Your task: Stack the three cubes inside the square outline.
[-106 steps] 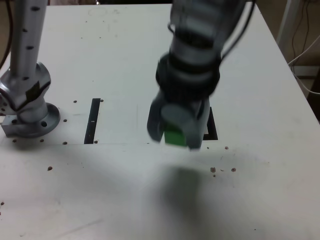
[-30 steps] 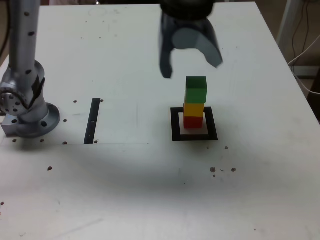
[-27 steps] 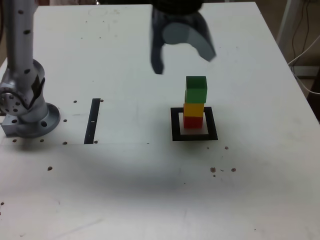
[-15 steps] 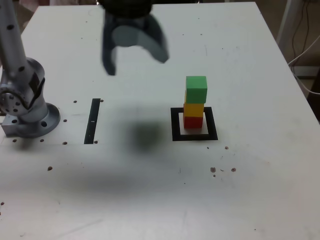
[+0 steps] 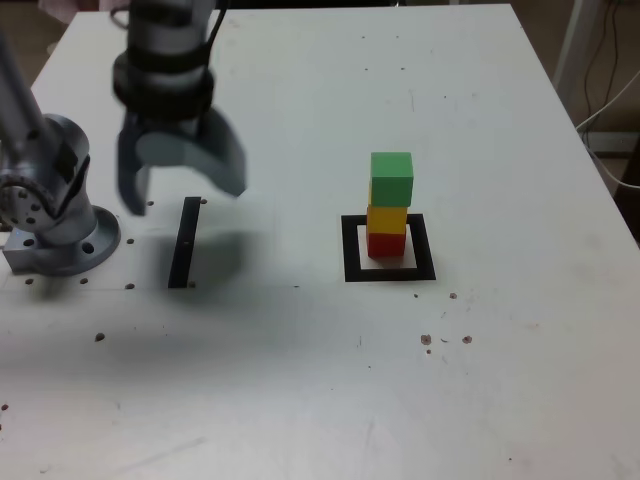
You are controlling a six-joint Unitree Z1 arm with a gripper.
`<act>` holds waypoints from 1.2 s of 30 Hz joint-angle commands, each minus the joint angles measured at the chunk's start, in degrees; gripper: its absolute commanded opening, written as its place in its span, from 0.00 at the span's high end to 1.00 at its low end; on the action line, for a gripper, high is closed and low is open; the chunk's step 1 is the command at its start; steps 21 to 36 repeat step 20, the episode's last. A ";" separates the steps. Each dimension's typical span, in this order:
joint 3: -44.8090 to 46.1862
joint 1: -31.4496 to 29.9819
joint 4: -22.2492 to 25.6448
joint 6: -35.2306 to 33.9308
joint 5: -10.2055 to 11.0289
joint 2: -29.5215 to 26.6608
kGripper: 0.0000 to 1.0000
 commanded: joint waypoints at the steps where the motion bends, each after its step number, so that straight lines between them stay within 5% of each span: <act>1: 1.64 0.05 -1.67 0.36 -0.02 -0.37 0.00; 36: 2.88 -0.80 -3.79 6.49 0.86 0.66 0.00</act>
